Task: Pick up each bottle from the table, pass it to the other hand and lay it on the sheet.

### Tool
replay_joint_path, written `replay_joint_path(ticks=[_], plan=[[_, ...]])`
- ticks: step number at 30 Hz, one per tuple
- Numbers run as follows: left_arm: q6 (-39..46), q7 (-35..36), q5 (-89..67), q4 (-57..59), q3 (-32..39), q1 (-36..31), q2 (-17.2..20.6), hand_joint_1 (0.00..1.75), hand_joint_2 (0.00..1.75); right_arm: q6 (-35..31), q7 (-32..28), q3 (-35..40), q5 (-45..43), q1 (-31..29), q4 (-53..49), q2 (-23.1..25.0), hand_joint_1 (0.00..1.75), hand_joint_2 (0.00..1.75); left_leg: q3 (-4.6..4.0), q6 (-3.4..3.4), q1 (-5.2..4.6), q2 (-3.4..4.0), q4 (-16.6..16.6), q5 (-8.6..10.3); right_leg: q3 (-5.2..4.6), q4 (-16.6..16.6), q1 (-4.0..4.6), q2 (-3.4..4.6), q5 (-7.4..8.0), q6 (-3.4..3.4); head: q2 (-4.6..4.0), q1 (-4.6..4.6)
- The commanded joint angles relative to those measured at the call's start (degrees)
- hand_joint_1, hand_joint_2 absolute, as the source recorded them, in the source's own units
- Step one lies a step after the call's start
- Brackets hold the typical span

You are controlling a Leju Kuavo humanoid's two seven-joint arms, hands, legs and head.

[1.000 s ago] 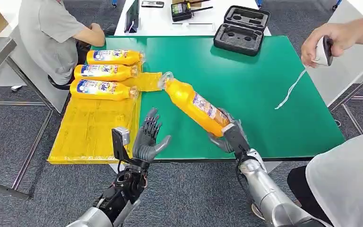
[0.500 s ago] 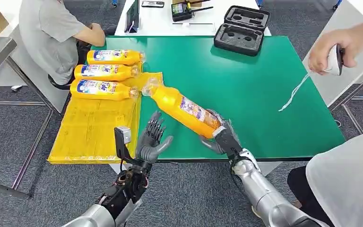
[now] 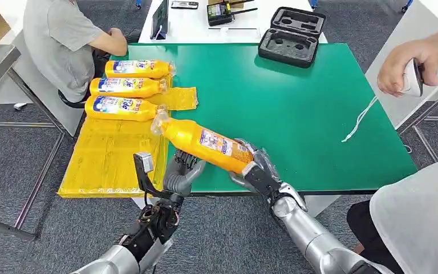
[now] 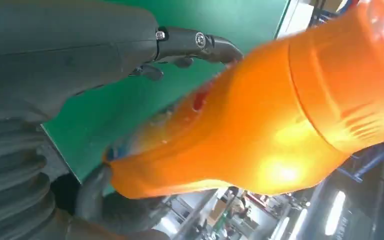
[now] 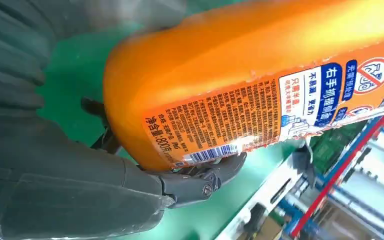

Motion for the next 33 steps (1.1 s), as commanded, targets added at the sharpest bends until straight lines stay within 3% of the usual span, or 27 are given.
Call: replay_joint_path(ticks=[1, 33], plan=[[-0.71, 0.13, 0.45, 2.82, 1.79, -2.70, -0.23, 0.00, 1.75, 0.95, 0.04, 3.15, -0.80, -2.25, -0.64, -0.29, 1.75, 1.75, 0.04, -0.09, 0.05, 0.08, 0.05, -0.06, 0.04, 0.03, 0.06, 0.06, -0.03, -0.09, 0.00, 0.00], [-2.65, 0.13, 0.09, -1.13, 3.43, -0.96, 0.21, 0.00, 1.75, 7.56, 0.04, 0.56, -3.02, -2.25, -1.08, 1.44, 1.75, 1.75, 0.05, -0.07, 0.02, 0.09, 0.01, -0.03, 0.03, 0.01, 0.03, 0.08, -0.01, -0.07, 0.00, 0.00]])
